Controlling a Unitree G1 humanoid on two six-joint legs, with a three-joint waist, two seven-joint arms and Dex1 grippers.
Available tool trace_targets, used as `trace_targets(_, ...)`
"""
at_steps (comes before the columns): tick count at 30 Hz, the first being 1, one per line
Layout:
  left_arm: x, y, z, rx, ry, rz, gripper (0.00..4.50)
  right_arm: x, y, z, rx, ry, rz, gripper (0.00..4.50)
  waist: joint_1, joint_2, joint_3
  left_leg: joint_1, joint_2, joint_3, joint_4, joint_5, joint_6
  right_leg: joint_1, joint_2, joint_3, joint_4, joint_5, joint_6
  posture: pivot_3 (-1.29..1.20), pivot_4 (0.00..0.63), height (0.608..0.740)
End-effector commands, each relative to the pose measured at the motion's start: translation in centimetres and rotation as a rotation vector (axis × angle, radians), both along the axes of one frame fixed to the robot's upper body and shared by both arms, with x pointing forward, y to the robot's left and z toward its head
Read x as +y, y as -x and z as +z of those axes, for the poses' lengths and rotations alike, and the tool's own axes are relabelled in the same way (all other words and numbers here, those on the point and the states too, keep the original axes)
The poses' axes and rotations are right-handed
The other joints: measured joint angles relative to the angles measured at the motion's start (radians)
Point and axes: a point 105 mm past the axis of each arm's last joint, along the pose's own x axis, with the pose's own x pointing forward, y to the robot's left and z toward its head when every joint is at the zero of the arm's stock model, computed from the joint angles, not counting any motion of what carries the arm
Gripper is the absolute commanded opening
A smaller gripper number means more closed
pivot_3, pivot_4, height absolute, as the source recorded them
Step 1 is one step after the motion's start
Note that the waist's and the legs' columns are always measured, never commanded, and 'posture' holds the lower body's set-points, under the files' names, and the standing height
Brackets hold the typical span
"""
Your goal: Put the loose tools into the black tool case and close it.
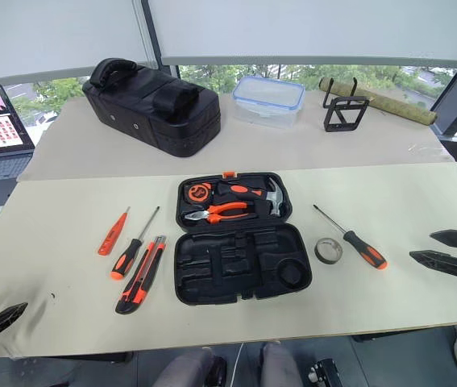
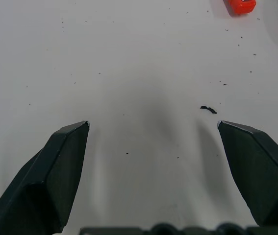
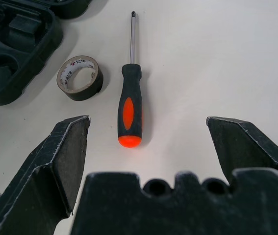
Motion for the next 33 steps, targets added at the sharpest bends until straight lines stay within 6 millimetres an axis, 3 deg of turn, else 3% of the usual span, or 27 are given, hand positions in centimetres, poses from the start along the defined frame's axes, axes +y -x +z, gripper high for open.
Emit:
trace_targets(1,0.2,-0.1,1.1,-0.034,-0.047,0.003,4.50,-0.1,-0.2,0.8,-0.046,0.027,0.013,4.44,0.000,0.000,0.000,0.000,0.000,0.000,0.000,0.000,0.000,0.000,0.000,0.000,0.000,0.000,0.000,0.00,0.150,0.722)
trace_targets(3,0.0,-0.4,1.2,-0.039,-0.055,0.005,4.50,-0.2,-0.2,0.7,-0.059,0.035,0.012,4.44,-0.009,0.000,0.000,-0.004,-0.002,-0.006,-0.001,0.000,0.001,0.006,-0.004,-0.006,-0.001,-0.001,0.001,0.00,0.150,0.722)
trace_targets(5,-0.1,-0.7,1.3,-0.040,-0.059,0.002,4.50,-0.3,-0.1,0.7,-0.059,0.031,0.003,4.44,-0.028,0.004,0.000,-0.009,-0.006,-0.015,0.000,-0.001,0.008,0.020,-0.028,-0.037,0.001,-0.010,0.003,0.00,0.150,0.722)
trace_targets(7,-0.3,-1.0,1.4,-0.040,-0.060,-0.001,4.50,-0.5,0.1,0.6,-0.061,0.029,-0.008,4.44,-0.028,0.012,-0.001,-0.012,-0.014,-0.028,0.003,0.004,0.013,0.026,-0.041,-0.062,0.000,-0.013,0.008,0.00,0.150,0.722)
trace_targets(8,-0.3,-1.1,1.4,-0.040,-0.060,-0.002,4.50,-0.6,0.1,0.6,-0.063,0.029,-0.011,4.44,-0.019,0.012,0.000,-0.012,-0.016,-0.030,0.008,0.009,0.006,0.015,-0.033,-0.058,0.001,-0.012,0.011,0.00,0.150,0.722)
trace_targets(9,-0.4,-1.2,1.4,-0.040,-0.060,-0.003,4.50,-0.7,0.3,0.6,-0.063,0.028,-0.013,4.44,-0.010,0.013,0.000,-0.013,-0.019,-0.030,0.009,0.009,0.005,0.016,-0.032,-0.052,0.001,-0.012,0.017,0.00,0.150,0.722)
trace_targets(13,-1.0,-2.2,1.7,-0.050,-0.047,-0.006,4.50,-0.8,0.5,0.5,-0.072,0.026,-0.029,4.44,0.020,0.013,0.000,-0.012,-0.020,-0.028,0.008,0.009,0.005,0.014,-0.032,-0.031,0.000,-0.011,0.019,0.00,0.150,0.722)
trace_targets(17,-5.5,-4.3,3.1,-0.074,0.037,-0.107,4.50,0.0,0.8,0.8,-0.123,0.035,-0.026,4.44,0.031,0.013,0.000,-0.012,-0.019,-0.028,0.007,0.009,0.004,0.014,-0.032,-0.029,0.001,-0.012,0.019,0.00,0.150,0.722)
trace_targets(20,-10.3,-5.6,4.6,-0.082,0.110,-0.233,4.50,3.5,0.5,2.3,-0.208,0.018,0.052,4.44,0.029,0.013,0.000,-0.013,-0.019,-0.028,0.008,0.009,0.003,0.014,-0.032,-0.027,0.002,-0.012,0.019,0.00,0.150,0.722)
trace_targets(23,-12.9,-6.2,4.9,-0.046,0.122,-0.297,4.50,7.3,0.6,3.6,-0.247,-0.028,0.137,4.44,0.021,0.014,0.000,-0.013,-0.019,-0.026,0.007,0.010,0.002,0.014,-0.030,-0.023,0.005,-0.012,0.019,0.00,0.150,0.722)
trace_targets(27,-14.3,-7.2,3.9,0.031,0.063,-0.300,4.50,12.3,1.3,5.0,-0.282,-0.079,0.282,4.44,0.010,0.014,0.000,-0.011,-0.018,-0.024,0.002,0.011,0.000,0.012,-0.026,-0.017,0.007,-0.012,0.019,0.00,0.150,0.722)
trace_targets(33,-14.5,-9.7,2.9,0.059,0.041,-0.199,4.50,17.8,2.4,6.4,-0.338,-0.101,0.463,4.44,0.023,0.011,0.001,-0.011,-0.018,-0.024,0.002,0.012,-0.001,0.012,-0.026,-0.017,0.006,-0.012,0.018,0.00,0.150,0.722)
